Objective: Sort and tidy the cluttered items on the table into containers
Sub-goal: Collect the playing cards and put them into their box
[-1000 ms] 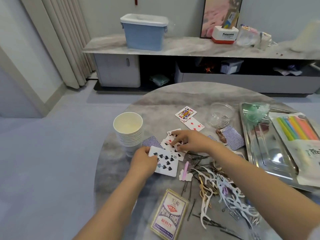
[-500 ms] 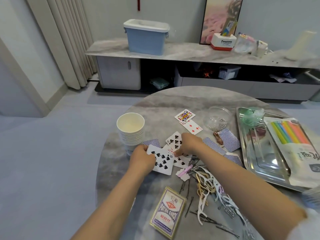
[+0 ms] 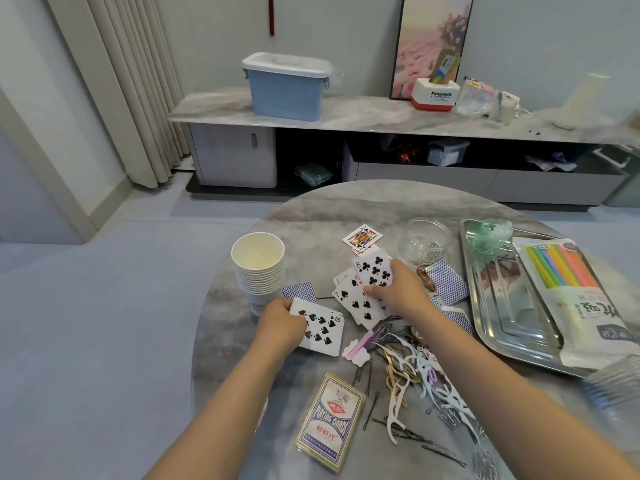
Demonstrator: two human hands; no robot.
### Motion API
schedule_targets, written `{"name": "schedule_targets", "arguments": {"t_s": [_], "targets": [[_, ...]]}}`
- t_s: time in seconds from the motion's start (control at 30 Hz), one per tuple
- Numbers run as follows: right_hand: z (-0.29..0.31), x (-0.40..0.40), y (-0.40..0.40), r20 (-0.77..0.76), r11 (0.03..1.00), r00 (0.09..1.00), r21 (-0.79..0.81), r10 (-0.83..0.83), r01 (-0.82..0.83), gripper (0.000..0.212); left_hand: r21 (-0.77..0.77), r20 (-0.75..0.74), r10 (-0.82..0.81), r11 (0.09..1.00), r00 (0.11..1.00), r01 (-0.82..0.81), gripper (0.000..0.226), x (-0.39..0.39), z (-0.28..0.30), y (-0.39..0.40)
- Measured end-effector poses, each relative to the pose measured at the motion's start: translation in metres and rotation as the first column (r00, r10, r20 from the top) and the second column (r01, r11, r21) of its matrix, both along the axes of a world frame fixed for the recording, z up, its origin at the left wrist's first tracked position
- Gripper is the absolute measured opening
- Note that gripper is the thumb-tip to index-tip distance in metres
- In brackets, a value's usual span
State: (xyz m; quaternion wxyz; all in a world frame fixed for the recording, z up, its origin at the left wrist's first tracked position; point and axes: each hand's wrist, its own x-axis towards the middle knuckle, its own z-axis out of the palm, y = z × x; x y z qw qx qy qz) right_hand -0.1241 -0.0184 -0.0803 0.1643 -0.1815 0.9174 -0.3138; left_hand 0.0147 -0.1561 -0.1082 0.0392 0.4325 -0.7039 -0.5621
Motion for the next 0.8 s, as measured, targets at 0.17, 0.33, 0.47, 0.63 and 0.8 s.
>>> {"name": "schedule_targets", "arguments": {"t_s": [0.17, 0.33, 0.47, 0.63, 0.8], "targets": [[0.004, 0.028, 0.005, -0.181, 0.970, 0.966, -0.125, 0.183, -0.207, 0.012, 0.083, 0.015, -0.006, 0.997, 1.000, 0.004, 0.013, 0.003, -0.003, 0.001], [0.005, 0.036, -0.003, -0.204, 0.927, 0.911, -0.039, 0.359, -0.374, 0.013, 0.222, 0.014, 0.036, 0.974, 0.999, -0.038, 0.017, 0.008, -0.005, -0.005], [-0.014, 0.048, -0.009, -0.216, 0.891, 0.865, 0.152, 0.453, -0.428, 0.015, 0.374, 0.068, 0.098, 0.920, 0.993, -0.116, 0.046, 0.007, -0.008, -0.012], [-0.029, 0.062, -0.011, -0.292, 0.884, 0.834, 0.164, 0.468, -0.438, 0.024, 0.402, -0.047, -0.069, 0.912, 0.996, 0.082, 0.064, 0.010, -0.016, -0.013], [-0.026, 0.068, -0.020, -0.263, 0.830, 0.787, 0.181, 0.558, -0.527, 0.030, 0.246, -0.086, -0.095, 0.963, 0.992, 0.113, 0.042, 0.021, -0.011, -0.002]]}}
